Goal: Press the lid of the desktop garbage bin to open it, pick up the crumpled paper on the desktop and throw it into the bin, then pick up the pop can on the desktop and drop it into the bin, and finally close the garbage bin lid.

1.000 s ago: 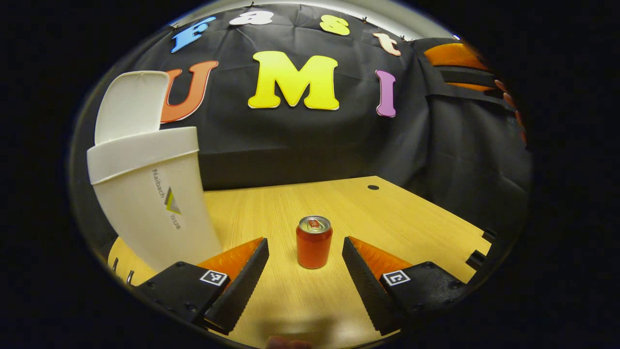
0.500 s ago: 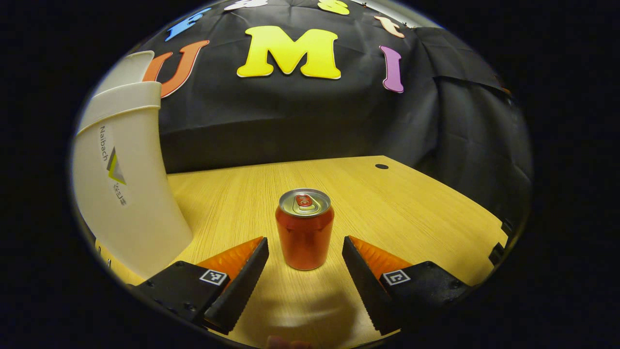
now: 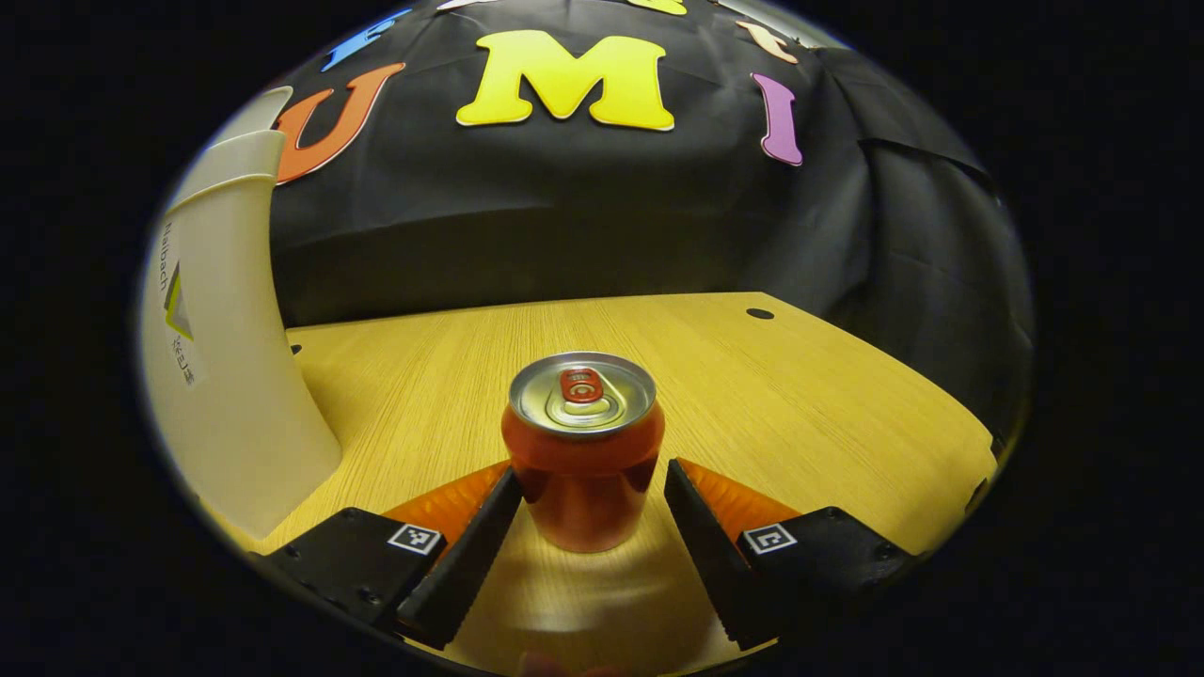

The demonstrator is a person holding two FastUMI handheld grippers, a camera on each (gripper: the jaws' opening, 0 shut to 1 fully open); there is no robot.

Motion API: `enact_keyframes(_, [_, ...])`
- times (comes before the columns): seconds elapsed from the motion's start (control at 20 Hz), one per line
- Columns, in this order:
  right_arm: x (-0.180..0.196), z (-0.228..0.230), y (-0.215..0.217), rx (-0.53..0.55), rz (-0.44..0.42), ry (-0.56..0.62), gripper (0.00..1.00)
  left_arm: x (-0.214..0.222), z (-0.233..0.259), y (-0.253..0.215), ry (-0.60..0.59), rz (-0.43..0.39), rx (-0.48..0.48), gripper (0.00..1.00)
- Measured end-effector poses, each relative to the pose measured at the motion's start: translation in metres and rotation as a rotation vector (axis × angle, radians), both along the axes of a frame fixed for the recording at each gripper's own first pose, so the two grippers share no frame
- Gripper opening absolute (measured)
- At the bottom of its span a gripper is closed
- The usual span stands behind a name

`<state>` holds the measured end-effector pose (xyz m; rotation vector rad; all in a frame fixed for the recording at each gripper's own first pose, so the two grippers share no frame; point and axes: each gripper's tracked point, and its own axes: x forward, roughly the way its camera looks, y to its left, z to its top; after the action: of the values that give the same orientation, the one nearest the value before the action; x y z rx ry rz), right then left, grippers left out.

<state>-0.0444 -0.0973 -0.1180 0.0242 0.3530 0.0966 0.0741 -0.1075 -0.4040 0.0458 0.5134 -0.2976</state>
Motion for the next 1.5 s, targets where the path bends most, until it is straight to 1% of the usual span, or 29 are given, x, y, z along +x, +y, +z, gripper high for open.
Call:
enact_keyframes(0.1, [0.003,-0.001,-0.002,0.002,0.004,0.002,0.83,0.004,0.0,0.002,0.0,0.01,0.0,1.0])
enact_keyframes(0.2, [0.007,-0.003,0.001,0.005,0.01,0.009,0.83,0.003,0.001,0.001,0.002,0.001,0.003,0.87])
enact_keyframes(0.25, [0.007,-0.004,0.002,0.008,0.014,0.015,0.83,0.003,0.002,0.003,-0.001,0.004,0.009,0.85])
enact_keyframes(0.45, [0.011,-0.002,0.008,0.015,0.042,0.014,0.83,0.002,0.031,0.005,-0.041,-0.003,-0.007,0.83])
enact_keyframes(0.7, [0.016,0.008,0.027,0.029,0.083,-0.014,0.83,-0.01,0.083,0.015,-0.074,0.022,-0.049,0.82])
enact_keyframes(0.85, [0.017,0.011,0.035,0.043,0.09,-0.023,0.83,-0.015,0.132,0.031,-0.116,0.062,-0.053,0.82])
enact_keyframes(1.0, [0.02,0.021,0.043,0.067,0.089,-0.045,0.83,-0.018,0.19,0.051,-0.18,0.105,-0.079,0.82])
enact_keyframes(1.1, [0.021,0.027,0.049,0.077,0.095,-0.063,0.83,-0.017,0.227,0.069,-0.222,0.137,-0.077,0.82])
enact_keyframes(1.35, [0.018,0.036,0.069,0.097,0.117,-0.09,0.83,-0.01,0.287,0.125,-0.3,0.233,-0.036,0.82])
enact_keyframes(1.5, [0.017,0.039,0.08,0.11,0.119,-0.092,0.83,-0.001,0.306,0.166,-0.299,0.311,-0.014,0.82])
